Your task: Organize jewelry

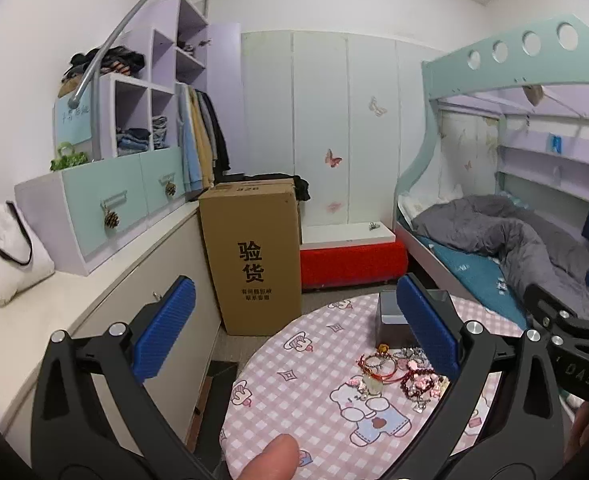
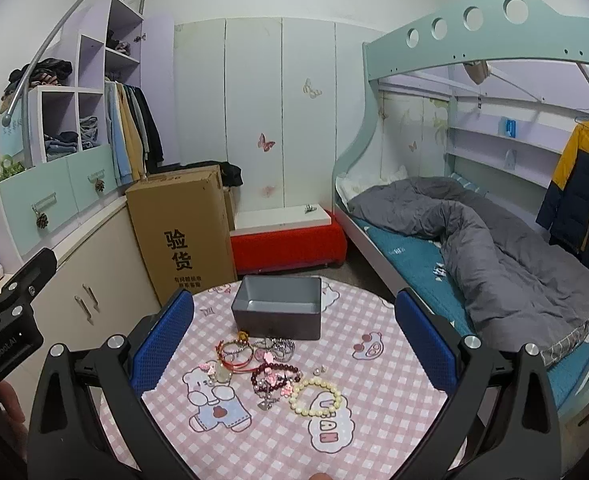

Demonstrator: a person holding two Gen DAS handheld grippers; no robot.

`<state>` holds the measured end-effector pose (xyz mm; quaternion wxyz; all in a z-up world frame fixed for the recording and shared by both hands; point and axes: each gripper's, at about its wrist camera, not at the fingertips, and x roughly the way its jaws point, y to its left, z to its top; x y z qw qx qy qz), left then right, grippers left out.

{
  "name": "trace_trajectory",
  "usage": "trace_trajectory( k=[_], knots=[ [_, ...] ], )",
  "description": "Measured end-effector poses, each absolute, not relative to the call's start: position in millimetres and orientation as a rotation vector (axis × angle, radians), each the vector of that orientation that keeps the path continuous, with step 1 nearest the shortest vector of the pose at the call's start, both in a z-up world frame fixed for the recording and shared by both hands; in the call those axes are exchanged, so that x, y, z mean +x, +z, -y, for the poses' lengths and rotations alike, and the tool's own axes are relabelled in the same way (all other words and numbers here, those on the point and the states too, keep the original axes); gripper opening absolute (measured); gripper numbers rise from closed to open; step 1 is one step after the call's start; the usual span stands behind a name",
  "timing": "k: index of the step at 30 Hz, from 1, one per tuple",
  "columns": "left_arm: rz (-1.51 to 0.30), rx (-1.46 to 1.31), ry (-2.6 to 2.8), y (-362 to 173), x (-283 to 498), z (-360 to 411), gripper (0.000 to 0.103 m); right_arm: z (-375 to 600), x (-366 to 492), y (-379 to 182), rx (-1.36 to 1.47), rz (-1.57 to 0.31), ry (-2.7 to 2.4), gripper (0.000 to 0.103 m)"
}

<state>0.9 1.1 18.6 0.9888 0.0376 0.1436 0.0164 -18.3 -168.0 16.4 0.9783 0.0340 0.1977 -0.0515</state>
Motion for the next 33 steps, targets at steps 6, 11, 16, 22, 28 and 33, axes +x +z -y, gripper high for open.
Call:
trace_trajectory(
  k=[6, 11, 16, 22, 28, 33],
  knots=[
    [-0.272, 0.045, 0.031, 24, -1, -7, 0.098, 169, -19, 19, 0.066, -0.385, -0.108, 0.096],
    [-0.241, 0.040, 0.047, 28, -3, -10, 0.098, 173, -18, 19, 0.075, -0.380, -0.118, 0.096],
    [-0.259, 0.035, 0.056, 29, 1, -12, 0.098, 174, -18, 19, 0.073, -0.382, -0.112, 0.096],
    [-0.285, 0.053, 0.054, 26, 6, -10, 0.098, 174, -17, 18, 0.072, -0.385, -0.103, 0.096],
    [-0.305, 0.023, 0.029, 21, 11, -13, 0.098, 174, -14, 15, 0.071, -0.388, -0.081, 0.096],
    [-0.355, 0.019, 0.012, 8, 26, -16, 0.098, 178, -6, 4, 0.070, -0.417, -0.081, 0.096]
  ],
)
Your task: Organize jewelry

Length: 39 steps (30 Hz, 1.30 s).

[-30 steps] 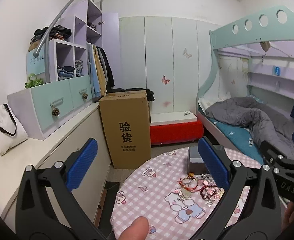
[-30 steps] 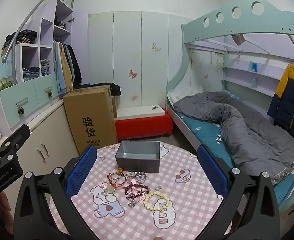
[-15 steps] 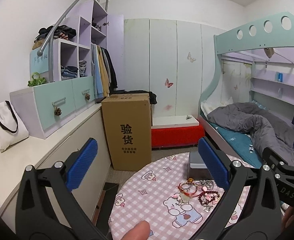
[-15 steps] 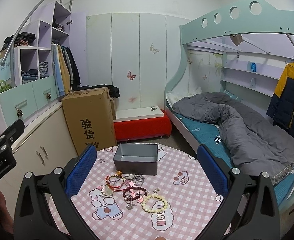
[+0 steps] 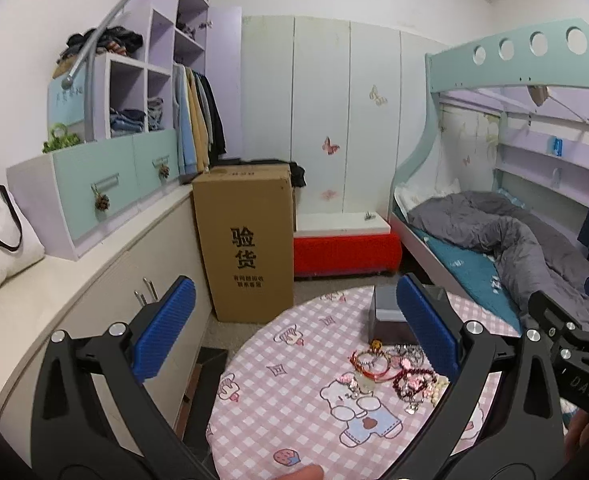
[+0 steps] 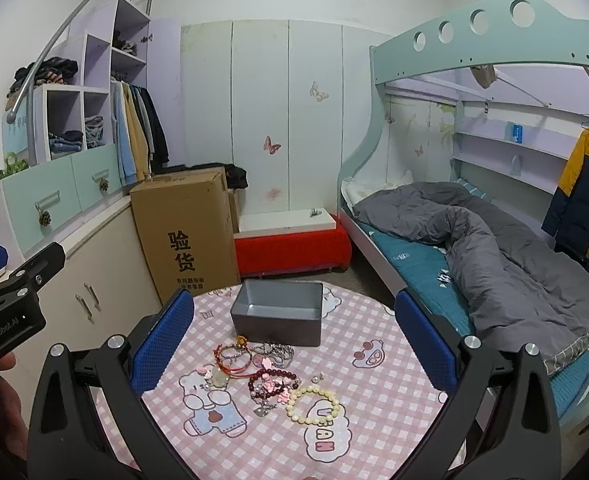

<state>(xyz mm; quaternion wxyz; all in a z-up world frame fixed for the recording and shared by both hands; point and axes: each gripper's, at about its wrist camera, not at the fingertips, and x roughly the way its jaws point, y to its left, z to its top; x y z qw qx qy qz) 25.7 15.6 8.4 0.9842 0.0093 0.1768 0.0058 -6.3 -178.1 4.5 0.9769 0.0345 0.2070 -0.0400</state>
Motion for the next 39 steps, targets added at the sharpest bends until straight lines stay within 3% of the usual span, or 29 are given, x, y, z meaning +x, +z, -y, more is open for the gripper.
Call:
trace_trajectory(
  k=[6, 14, 18, 33, 39],
  knots=[
    [-0.461, 0.046, -0.004, -28, 49, -15, 0.098, 188, 4, -24, 0.081, -0.490, -0.074, 0.096],
    [-0.815, 0.059, -0.032, -145, 103, -19, 0.098, 203, 19, -95, 0.075, -0.693, -0.088, 0.097],
    [-0.914, 0.067, -0.071, -179, 124, -11, 0.098, 208, 25, -121, 0.085, -0.771, -0.087, 0.097],
    [-0.977, 0.149, -0.184, -208, 152, 22, 0.098, 212, 39, -157, 0.090, -0.872, -0.053, 0.097],
    [-0.988, 0.143, -0.226, -212, 168, 31, 0.079, 206, 40, -155, 0.090, -0.865, -0.032, 0.097]
  ],
)
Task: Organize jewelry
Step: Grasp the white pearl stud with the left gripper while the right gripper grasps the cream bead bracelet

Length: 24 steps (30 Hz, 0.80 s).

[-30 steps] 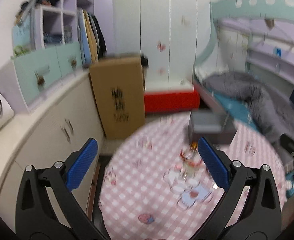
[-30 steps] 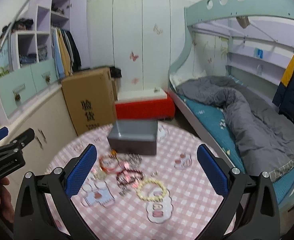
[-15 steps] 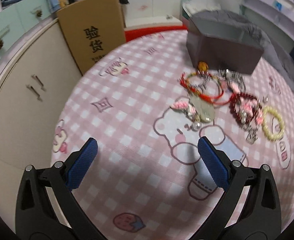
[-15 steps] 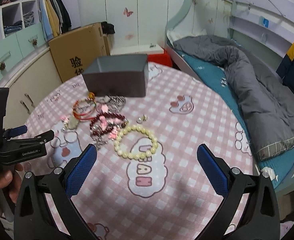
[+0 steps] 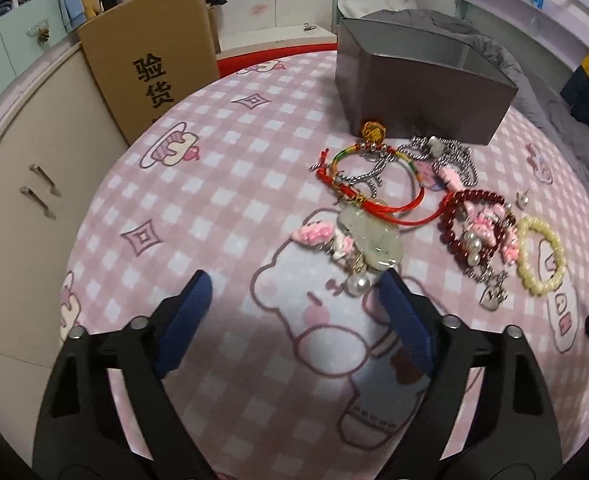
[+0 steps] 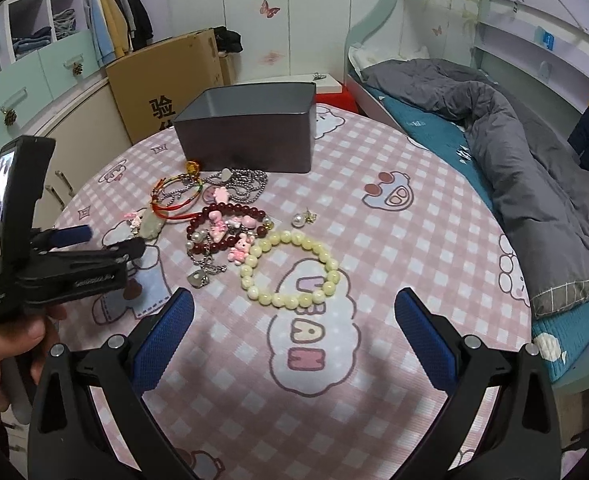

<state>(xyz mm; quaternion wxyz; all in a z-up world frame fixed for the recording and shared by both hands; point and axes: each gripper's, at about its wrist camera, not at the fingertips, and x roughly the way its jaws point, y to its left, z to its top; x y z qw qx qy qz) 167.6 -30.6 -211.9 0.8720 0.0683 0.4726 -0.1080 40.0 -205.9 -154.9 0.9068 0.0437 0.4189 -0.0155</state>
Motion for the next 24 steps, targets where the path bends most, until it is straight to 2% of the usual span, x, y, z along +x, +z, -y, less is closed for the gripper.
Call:
trace_trajectory(
  k=[1, 2, 3, 4, 5, 8, 9, 17, 20, 24],
  knots=[
    [-0.983, 0.144, -0.234, -211, 168, 31, 0.076, 206, 40, -155, 0.092, -0.864, -0.030, 0.097],
    [-0.978, 0.144, -0.243, -211, 167, 31, 0.068, 205, 41, -155, 0.092, -0.864, -0.030, 0.097],
    [-0.971, 0.141, -0.255, -209, 166, 32, 0.054, 205, 41, -156, 0.094, -0.865, -0.026, 0.097],
    [-0.967, 0.142, -0.264, -209, 166, 32, 0.047, 204, 42, -156, 0.096, -0.865, -0.022, 0.097],
    [-0.965, 0.143, -0.280, -207, 165, 32, 0.034, 203, 42, -157, 0.097, -0.866, -0.016, 0.097],
    [-0.968, 0.132, -0.323, -206, 163, 33, 0.014, 199, 42, -157, 0.100, -0.863, 0.002, 0.097],
    [-0.965, 0.132, -0.333, -206, 162, 33, 0.011, 198, 41, -156, 0.100, -0.862, 0.006, 0.097],
    [-0.948, 0.059, -0.408, -203, 156, 20, 0.011, 203, 40, -158, 0.152, -0.859, 0.037, 0.093],
    [-0.932, 0.046, -0.407, -195, 150, 15, 0.011, 213, 39, -161, 0.188, -0.866, 0.036, 0.087],
    [-0.915, 0.007, -0.406, -184, 137, 8, 0.011, 225, 37, -170, 0.187, -0.887, 0.021, 0.068]
  ],
)
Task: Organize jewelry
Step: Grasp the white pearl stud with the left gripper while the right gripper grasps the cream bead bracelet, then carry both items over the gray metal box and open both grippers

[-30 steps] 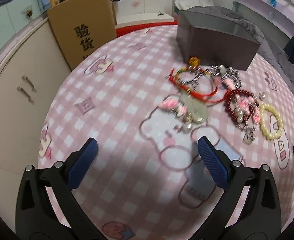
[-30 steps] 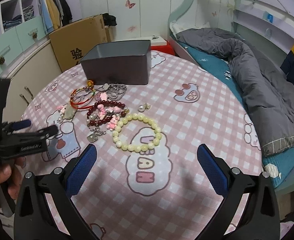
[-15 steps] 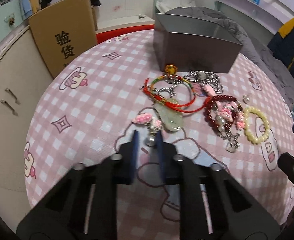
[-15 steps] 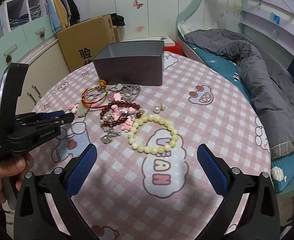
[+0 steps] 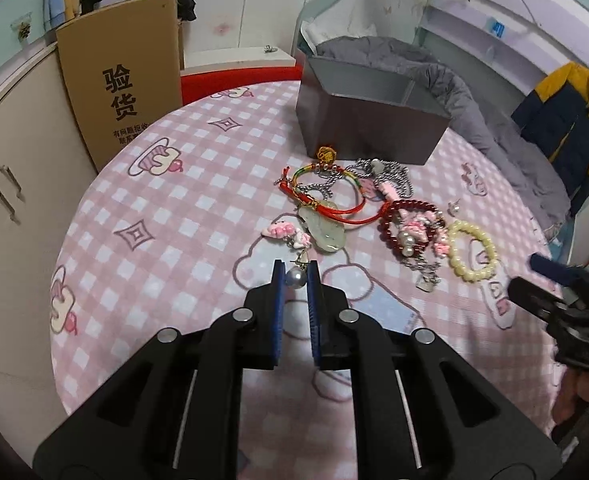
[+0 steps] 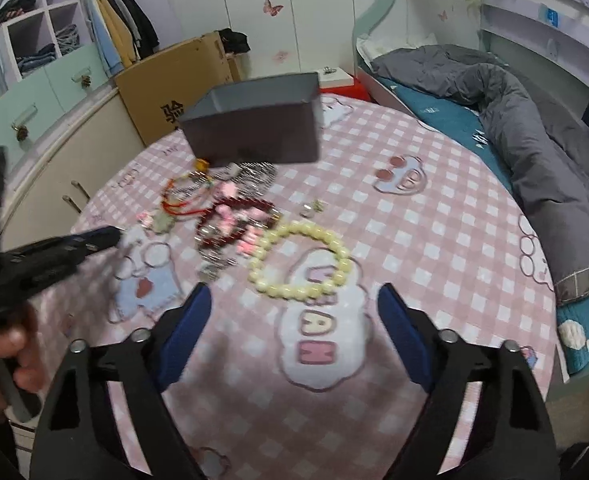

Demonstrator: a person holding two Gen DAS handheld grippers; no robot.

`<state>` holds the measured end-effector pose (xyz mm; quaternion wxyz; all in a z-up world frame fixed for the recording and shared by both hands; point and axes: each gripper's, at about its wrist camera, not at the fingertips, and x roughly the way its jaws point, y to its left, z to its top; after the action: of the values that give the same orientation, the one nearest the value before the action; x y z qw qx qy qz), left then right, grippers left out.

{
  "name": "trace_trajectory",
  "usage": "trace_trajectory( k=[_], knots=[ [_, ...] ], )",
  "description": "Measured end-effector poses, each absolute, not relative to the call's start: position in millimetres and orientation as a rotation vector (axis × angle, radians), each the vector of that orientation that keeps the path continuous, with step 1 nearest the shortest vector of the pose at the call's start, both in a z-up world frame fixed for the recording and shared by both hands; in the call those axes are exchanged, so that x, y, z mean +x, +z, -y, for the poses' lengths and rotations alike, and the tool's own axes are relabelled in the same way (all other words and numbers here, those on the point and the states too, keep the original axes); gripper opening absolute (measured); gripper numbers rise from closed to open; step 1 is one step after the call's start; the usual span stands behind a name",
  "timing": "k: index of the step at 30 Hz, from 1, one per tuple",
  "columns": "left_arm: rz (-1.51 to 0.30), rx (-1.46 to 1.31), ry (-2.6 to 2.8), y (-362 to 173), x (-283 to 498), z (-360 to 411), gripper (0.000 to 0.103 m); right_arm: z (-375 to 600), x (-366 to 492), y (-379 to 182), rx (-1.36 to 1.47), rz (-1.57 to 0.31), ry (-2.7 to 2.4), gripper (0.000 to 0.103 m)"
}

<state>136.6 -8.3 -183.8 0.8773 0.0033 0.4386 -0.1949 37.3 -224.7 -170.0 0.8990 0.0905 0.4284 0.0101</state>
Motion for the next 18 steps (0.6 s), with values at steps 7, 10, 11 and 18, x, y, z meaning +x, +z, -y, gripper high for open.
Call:
trace_trajectory(
  k=[7, 10, 11, 18],
  knots=[
    [-0.904, -0.006, -0.434, -179, 123, 14, 0.011, 201, 60, -172, 0.032, -0.874, 0.124, 0.036],
    [-0.897, -0.004, -0.443, -176, 120, 17, 0.011, 185, 81, -191, -0.090, -0.966, 0.131, 0.024],
    [-0.894, -0.006, -0.444, -175, 120, 17, 0.011, 185, 81, -191, -0.098, -0.944, 0.133, 0.023],
    [-0.880, -0.018, -0.442, -167, 122, 13, 0.011, 193, 70, -185, -0.035, -0.921, 0.191, 0.008]
  ],
)
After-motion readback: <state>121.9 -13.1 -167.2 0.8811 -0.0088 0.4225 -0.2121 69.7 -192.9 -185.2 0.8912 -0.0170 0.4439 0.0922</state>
